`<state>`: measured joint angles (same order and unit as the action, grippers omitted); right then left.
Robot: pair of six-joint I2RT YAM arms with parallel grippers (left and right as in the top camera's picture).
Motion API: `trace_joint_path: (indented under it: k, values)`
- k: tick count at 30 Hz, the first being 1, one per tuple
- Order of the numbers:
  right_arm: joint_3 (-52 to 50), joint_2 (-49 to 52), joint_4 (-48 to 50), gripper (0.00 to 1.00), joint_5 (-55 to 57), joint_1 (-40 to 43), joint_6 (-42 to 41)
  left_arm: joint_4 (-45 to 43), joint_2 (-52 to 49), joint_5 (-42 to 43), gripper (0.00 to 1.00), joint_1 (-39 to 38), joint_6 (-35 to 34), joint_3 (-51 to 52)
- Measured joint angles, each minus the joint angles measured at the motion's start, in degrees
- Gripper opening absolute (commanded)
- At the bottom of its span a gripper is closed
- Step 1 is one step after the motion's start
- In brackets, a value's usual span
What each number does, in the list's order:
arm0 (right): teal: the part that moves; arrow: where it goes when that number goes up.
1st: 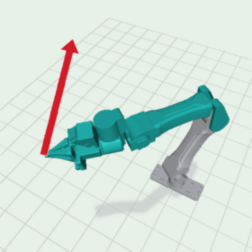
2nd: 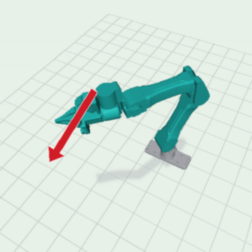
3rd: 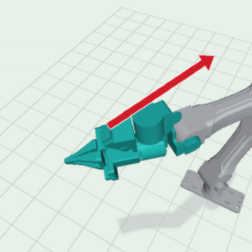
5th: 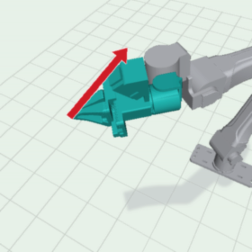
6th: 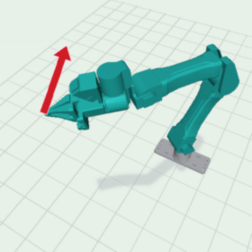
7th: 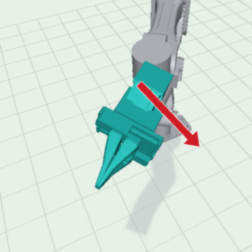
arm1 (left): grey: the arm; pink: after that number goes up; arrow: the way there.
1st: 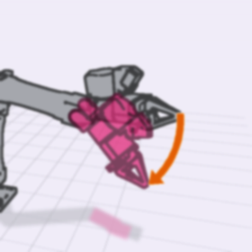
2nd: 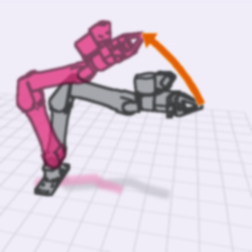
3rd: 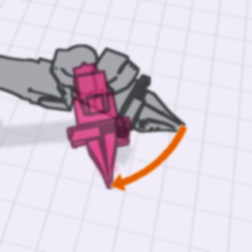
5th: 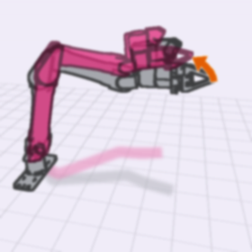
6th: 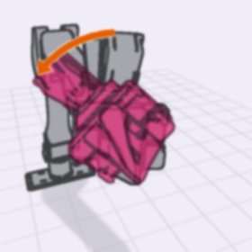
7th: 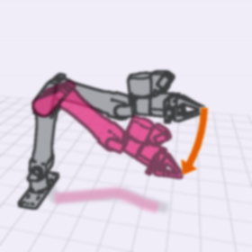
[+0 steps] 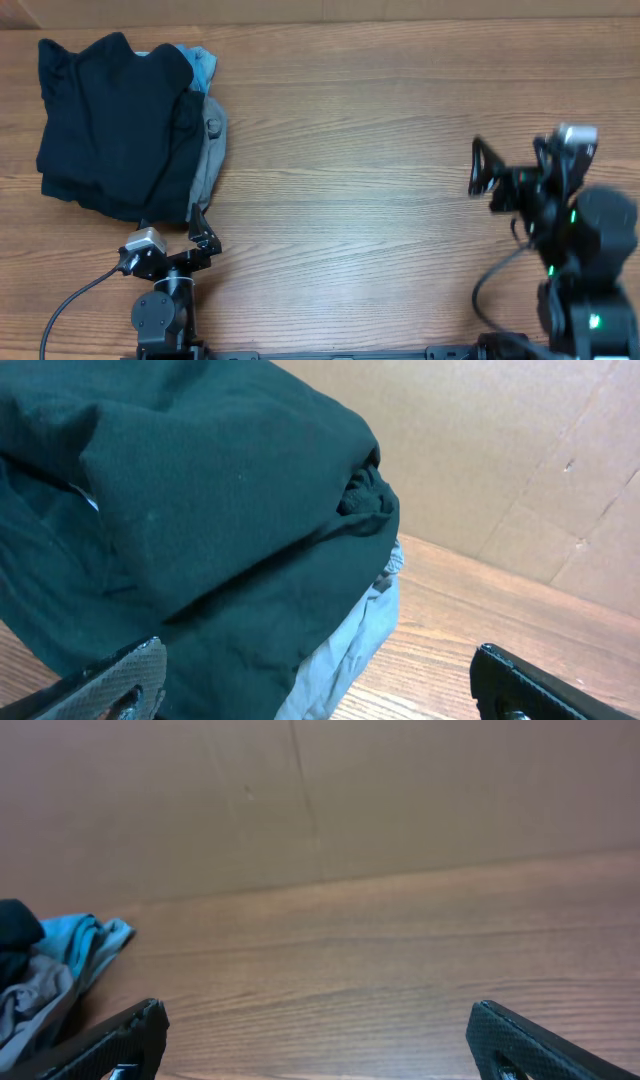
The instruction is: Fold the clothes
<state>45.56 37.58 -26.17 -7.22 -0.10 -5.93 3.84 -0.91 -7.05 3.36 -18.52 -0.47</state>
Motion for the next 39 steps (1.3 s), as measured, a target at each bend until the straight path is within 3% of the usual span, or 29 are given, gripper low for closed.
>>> trace_joint_path:
  k: [8,21,28,39]
  values:
    - [-17.2,-19.3,4.7,1.0,0.5,0.0,0.0,0.0,0.0,0.0,1.0,0.0,0.0,0.0]
    - [-31.4,-35.6,8.1,1.0,0.9,0.0,0.0,0.0,0.0,0.0,1.0,0.0,0.0,0.0]
    - [-34.9,-36.7,10.4,1.0,1.6,0.0,0.0,0.0,0.0,0.0,1.0,0.0,0.0,0.0]
    - [-44.2,-36.7,22.7,1.0,3.7,-3.1,0.0,0.0,0.0,0.0,1.0,0.0,0.0,0.0]
